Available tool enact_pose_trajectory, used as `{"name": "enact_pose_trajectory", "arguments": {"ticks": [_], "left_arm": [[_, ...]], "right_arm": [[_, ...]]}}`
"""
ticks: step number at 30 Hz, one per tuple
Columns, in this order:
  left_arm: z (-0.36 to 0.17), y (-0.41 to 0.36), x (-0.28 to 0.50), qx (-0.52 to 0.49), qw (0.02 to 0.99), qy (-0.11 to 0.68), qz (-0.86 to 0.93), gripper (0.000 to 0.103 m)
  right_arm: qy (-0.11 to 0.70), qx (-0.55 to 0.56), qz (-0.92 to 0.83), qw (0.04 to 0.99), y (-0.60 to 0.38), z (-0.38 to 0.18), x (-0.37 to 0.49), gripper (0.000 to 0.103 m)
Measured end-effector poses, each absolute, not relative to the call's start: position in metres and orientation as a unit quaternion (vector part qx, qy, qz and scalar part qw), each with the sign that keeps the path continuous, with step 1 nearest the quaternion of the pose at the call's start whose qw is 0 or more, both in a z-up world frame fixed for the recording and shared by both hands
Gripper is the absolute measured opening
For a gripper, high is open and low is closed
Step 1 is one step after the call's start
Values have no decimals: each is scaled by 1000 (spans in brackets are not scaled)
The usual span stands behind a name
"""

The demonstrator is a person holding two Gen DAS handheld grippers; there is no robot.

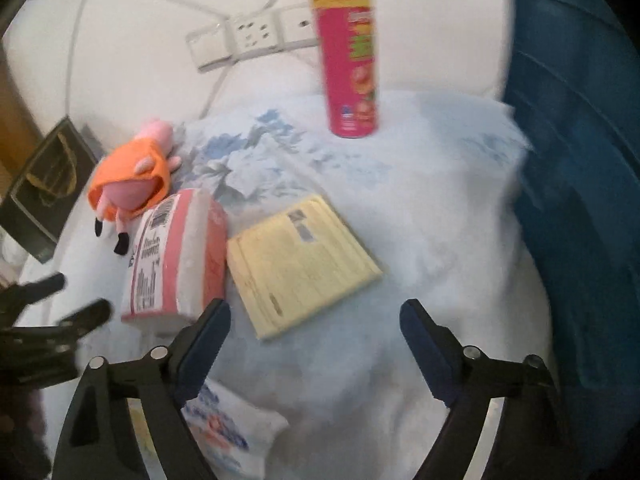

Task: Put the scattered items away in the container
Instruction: 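Grasp the pink tissue pack with the left tool while the right tool reaches for the white pill bottle, then grasp the white pill bottle with the right tool while the left tool lifts the tissue pack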

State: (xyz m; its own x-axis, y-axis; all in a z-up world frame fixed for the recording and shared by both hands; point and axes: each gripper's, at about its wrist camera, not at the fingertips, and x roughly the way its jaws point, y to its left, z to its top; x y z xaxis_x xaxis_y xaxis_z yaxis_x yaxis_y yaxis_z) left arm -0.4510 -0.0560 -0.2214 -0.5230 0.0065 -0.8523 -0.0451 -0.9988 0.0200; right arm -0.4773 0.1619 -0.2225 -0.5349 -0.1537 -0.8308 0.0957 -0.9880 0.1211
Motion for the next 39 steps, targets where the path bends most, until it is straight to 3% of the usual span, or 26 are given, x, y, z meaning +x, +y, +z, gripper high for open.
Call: {"name": "enact_pose_trajectory", "arguments": {"ticks": [7,17,19,21,25,27,28,29,30,39], "left_arm": [[-225,-31,-475,-496,41,-14,867,96],[-273,15,-483,-520,67,44,850,96],[-279,20,-480,-515,65,64,852,88],[-279,21,-476,-507,63,75,857,86],[-279,22,-473,-498,63,82,861,86],[-279,19,-472,-496,66,79,862,85],[-277,17,-471,-495,69,76,863,83],[-276,15,-469,-495,71,74,863,83],[-275,14,-466,-495,73,72,863,83],[-247,-9,-419,-480,77,65,872,83]], "right_arm": [[-20,516,-843,152,116,-250,-477,84],[-47,493,-868,-31,198,-243,-402,86],[-56,499,-863,-54,213,-250,-399,86],[-56,496,-863,-75,223,-252,-397,78],[-61,498,-860,-91,235,-261,-399,77],[-66,505,-856,-92,240,-270,-401,70],[-64,505,-856,-91,241,-273,-401,59],[-63,505,-856,-88,241,-274,-401,39],[-68,505,-857,-80,240,-273,-400,31],[-61,493,-866,-57,222,-255,-379,29]]}}
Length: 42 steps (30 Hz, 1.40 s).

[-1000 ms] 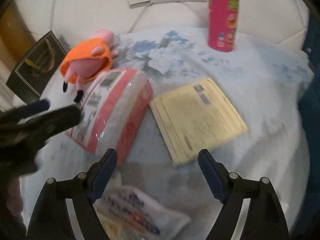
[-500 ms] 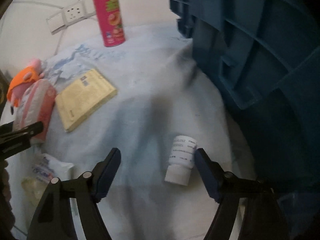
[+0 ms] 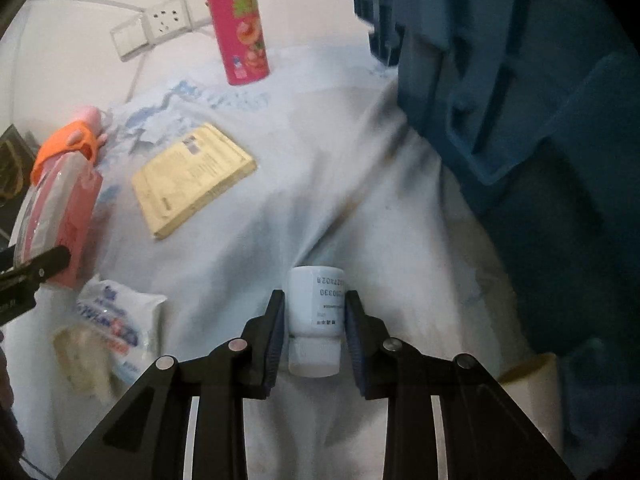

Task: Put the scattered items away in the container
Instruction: 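Grasp the white pill bottle with the right tool while the left tool lifts the tissue pack, then carry both items over the blue crate and open both tools to drop them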

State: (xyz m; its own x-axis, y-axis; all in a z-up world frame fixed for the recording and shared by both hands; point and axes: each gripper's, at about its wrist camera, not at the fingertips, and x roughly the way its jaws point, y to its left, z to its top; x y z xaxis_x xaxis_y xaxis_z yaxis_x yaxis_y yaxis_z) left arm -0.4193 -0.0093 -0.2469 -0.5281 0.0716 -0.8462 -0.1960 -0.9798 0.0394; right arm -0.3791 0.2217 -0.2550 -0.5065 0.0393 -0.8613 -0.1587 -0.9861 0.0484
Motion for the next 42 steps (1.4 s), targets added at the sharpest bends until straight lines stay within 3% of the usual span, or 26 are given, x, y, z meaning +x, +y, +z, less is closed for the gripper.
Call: {"name": "enact_pose_trajectory", "arguments": {"ticks": [13,25,33,42], "left_arm": [[-195,-29,-332,-453,110,73,882,83],[-112,-25,-267,-391,155,68,905,83],[-41,41,-238,-322,204,74,921,83],[38,186,-216,-253,276,77,924,83]], "right_arm": [[63,-464,883,31,186,-202,-305,28],[40,-369,928,22,161,-82,-240,28],[26,-278,959,54,213,15,-186,28],[18,-224,967,121,335,82,-126,28]]}}
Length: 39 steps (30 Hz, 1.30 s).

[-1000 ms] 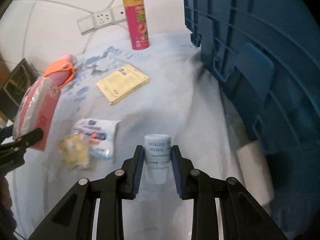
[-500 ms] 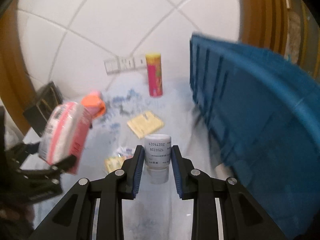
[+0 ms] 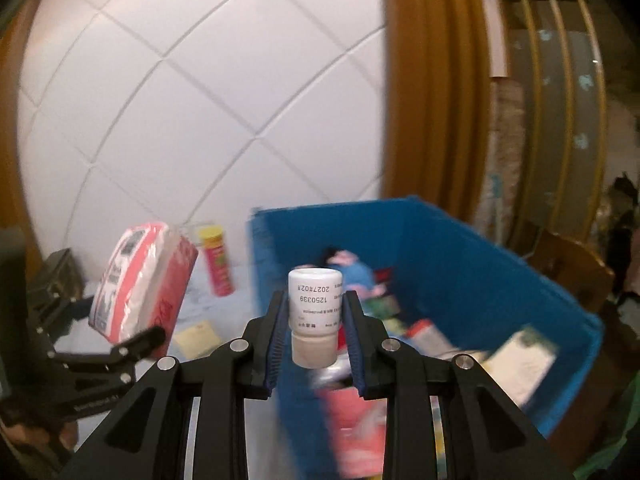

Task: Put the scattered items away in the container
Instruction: 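Carry both items over the blue crate and open both tools to drop them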

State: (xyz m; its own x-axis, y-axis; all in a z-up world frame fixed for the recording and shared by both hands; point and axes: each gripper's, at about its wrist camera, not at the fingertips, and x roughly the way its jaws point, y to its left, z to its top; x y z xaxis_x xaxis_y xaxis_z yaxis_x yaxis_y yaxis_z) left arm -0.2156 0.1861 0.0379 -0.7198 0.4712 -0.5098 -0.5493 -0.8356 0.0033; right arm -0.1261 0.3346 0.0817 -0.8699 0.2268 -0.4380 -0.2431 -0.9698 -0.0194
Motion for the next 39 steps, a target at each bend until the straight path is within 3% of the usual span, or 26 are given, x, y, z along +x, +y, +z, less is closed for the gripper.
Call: {"name": "enact_pose_trajectory", "arguments": {"ticks": [6,14,15,17,19,30,32,39], "left_arm": [[53,270,-206,-249,313,100,911,83],[51,310,-205,-256,308,113,909,86],[51,312,-206,-257,306,113,910,87],[52,312,-207,-254,300,113,913,96],[55,310,-205,-248,292,114,917,103],[57,268,-211,-240,246,110,933,103],[54,243,-216,-243,228,107,937,103],[29,113,-239,-269,134,89,950,103]], "right_arm": [[29,-227,962,147,401,84,-111,28],[49,-237,959,149,448,73,-104,29],[50,-236,959,150,451,71,-107,34],[53,-236,958,154,455,69,-107,70],[54,-237,957,157,458,66,-110,81],[52,-234,962,127,441,63,-120,94],[52,-227,966,113,426,67,-122,103],[22,-217,974,56,335,78,-146,103]]}}
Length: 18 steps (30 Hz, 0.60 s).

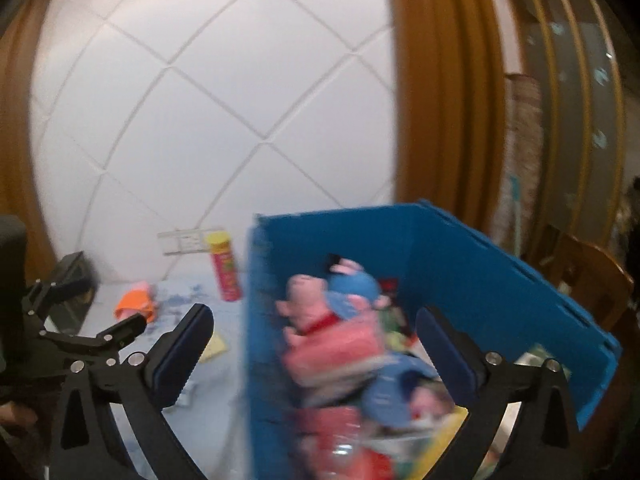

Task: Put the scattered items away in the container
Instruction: 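Carry both items over the blue crate and open both tools to drop them, then move both open tools back to the remaining items on the table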

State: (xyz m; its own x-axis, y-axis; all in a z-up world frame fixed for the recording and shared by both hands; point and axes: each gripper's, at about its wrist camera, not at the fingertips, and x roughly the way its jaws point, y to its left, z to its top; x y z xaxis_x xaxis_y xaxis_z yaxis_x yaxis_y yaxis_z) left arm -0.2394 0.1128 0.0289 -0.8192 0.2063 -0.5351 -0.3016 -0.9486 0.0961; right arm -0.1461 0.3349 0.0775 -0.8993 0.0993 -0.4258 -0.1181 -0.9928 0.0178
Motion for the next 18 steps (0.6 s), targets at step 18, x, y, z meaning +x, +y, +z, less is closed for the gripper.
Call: {"name": "enact_pose_trajectory", "arguments": {"ticks": [18], "left_arm": [[-79,-181,-328,-382,-6,42,923,103]], "right_arm": [[21,-344,938,-36,86,-31,-283,103]]}}
